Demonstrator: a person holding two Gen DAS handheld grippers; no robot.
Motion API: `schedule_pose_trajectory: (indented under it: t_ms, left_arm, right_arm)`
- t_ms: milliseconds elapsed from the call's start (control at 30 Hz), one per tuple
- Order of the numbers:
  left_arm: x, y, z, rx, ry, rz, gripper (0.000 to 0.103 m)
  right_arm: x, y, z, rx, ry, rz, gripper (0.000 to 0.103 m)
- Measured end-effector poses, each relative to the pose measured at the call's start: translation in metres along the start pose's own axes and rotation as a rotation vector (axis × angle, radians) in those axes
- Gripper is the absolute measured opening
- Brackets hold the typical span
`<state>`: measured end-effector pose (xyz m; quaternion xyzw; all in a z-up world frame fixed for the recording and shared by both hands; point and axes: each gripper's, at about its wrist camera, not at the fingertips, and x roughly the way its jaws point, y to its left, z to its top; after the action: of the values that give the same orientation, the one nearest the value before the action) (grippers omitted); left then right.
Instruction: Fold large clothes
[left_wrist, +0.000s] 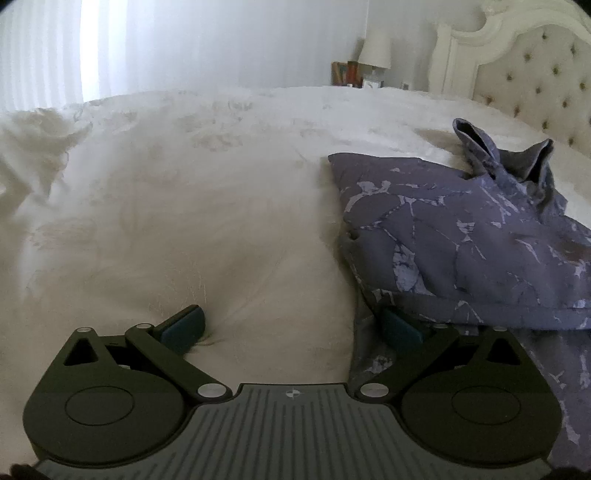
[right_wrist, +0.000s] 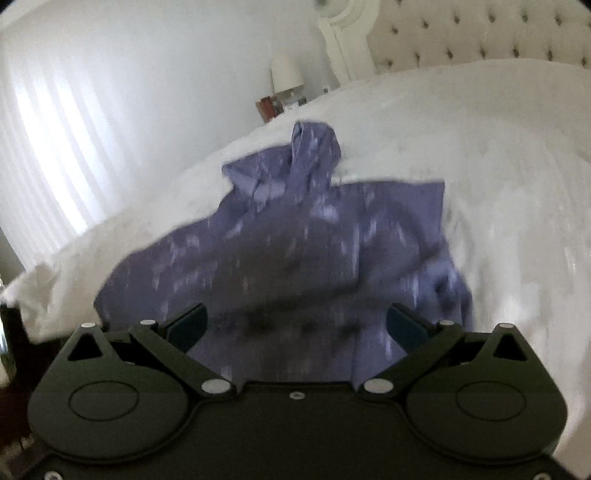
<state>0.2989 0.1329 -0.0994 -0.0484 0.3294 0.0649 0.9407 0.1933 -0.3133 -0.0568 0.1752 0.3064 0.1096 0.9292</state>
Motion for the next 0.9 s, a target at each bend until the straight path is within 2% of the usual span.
schedule_pose_trajectory:
  t_ms: [200, 267, 367, 433, 500, 533, 567, 600, 633, 800, 900]
  left_arm:
    - [0.002, 0.0, 0.0, -0.005, -0.006, -0.007, 0.103]
    - [0.002, 0.0, 0.0, -0.005, -0.007, -0.008, 0.103]
    - [0.001, 0.0, 0.0, -0.006, -0.007, -0.008, 0.103]
    - [0.0, 0.0, -0.001, -0.006, -0.007, -0.007, 0.103]
    - [0.0, 0.0, -0.001, -0.004, -0.005, -0.006, 0.103]
    - [0.0, -0.001, 0.0, -0.002, -0.004, -0.005, 0.103]
    - [0.0, -0.001, 0.0, -0.001, 0.0, -0.005, 0.103]
    - [-0.001, -0.001, 0.001, 0.0, 0.004, -0.006, 0.103]
    - [-0.001, -0.001, 0.003, 0.003, 0.01, -0.009, 0.103]
    - [-0.016, 0.0, 0.012, 0.04, 0.023, -0.034, 0.102]
    - [-0.03, -0.002, 0.018, 0.058, 0.002, -0.054, 0.102]
  right_arm:
    - [0.043, -0.015, 0.034, 0.048, 0.037, -0.013, 0.102]
    - [0.058, -0.02, 0.038, 0.064, 0.066, -0.02, 0.097]
    - [0.077, -0.023, 0.036, 0.076, 0.12, -0.023, 0.083]
    - [0.088, -0.024, 0.034, 0.085, 0.157, -0.023, 0.066]
    - [0.095, -0.02, 0.032, 0.075, 0.182, -0.053, 0.058]
    - [0.095, -0.017, 0.032, 0.066, 0.183, -0.075, 0.049]
    - [0.094, -0.015, 0.033, 0.056, 0.18, -0.095, 0.044]
    - [0.092, -0.015, 0.034, 0.053, 0.177, -0.099, 0.039]
    - [0.089, -0.015, 0.036, 0.051, 0.166, -0.096, 0.03]
    - [0.062, -0.014, 0.047, -0.008, 0.1, -0.11, 0.027]
    - [0.062, -0.017, 0.045, -0.046, 0.109, -0.157, 0.027]
